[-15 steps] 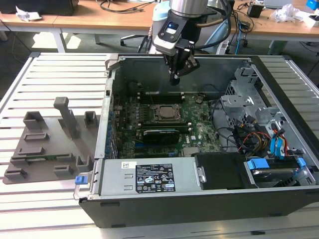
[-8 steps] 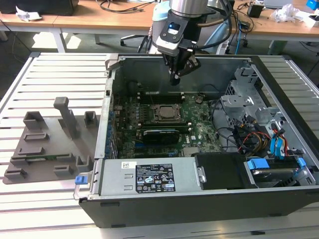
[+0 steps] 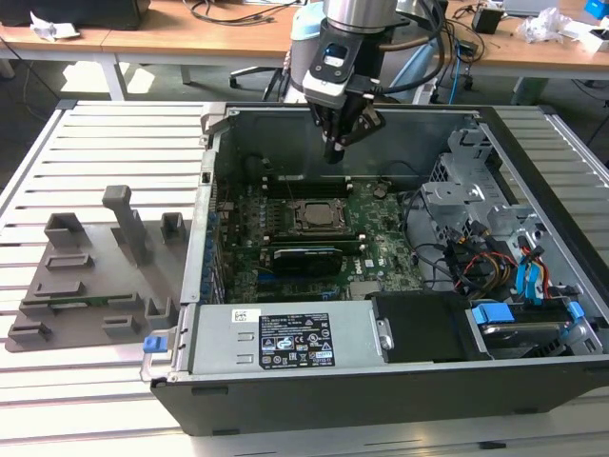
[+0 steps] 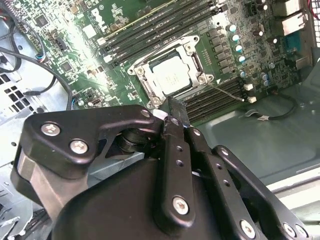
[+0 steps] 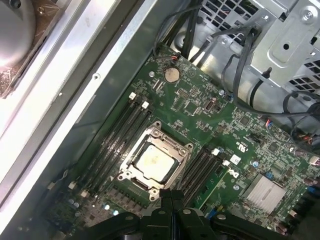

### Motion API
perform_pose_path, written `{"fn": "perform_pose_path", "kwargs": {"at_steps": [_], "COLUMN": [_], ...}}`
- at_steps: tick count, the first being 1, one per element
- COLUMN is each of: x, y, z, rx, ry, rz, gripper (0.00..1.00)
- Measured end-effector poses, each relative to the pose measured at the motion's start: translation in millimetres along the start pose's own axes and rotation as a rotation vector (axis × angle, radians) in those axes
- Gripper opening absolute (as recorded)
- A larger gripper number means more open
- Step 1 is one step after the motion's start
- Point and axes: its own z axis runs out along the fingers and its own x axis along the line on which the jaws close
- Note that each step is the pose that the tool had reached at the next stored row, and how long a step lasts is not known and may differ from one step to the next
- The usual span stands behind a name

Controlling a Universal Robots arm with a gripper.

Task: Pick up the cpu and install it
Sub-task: 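Install the first cpu locking lever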

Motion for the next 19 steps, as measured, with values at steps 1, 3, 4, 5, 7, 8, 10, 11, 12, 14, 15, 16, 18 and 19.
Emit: {"fn": "perform_pose_path", "kwargs": {"at_steps": [1, 3, 4, 5, 7, 8, 10, 11, 12, 14, 15, 16, 18, 19], "x": [0.0, 0.0, 0.0, 0.0, 0.0, 0.0, 0.0, 0.0, 0.0, 0.0, 0.0, 0.0, 0.0, 0.0], "y": [0.0, 0.0, 0.0, 0.0, 0.0, 0.0, 0.0, 0.0, 0.0, 0.0, 0.0, 0.0, 0.0, 0.0], "z": [0.0, 0.0, 0.0, 0.0, 0.0, 0.0, 0.0, 0.0, 0.0, 0.0, 0.0, 0.0, 0.0, 0.0], "rx": [-0.0003, -0.0008, -0.0010, -0.0011, -0.0018, -0.0019, -0.0023, -0.0025, -0.0028, -0.0033, -0.0037, -0.0040, -0.0045, -0.0046], "ry": [-0.0008, -0.0019, -0.0024, -0.0027, -0.0040, -0.0044, -0.0053, -0.0058, -0.0064, -0.0076, -0.0085, -0.0090, -0.0103, -0.0106], "rz": [-0.013, -0.031, -0.039, -0.044, -0.066, -0.072, -0.086, -0.094, -0.105, -0.125, -0.139, -0.148, -0.169, -0.173], "gripper": [0.11, 0.11, 0.11, 0.11, 0.11, 0.11, 0.11, 0.11, 0.11, 0.11, 0.11, 0.11, 0.11, 0.11]}}
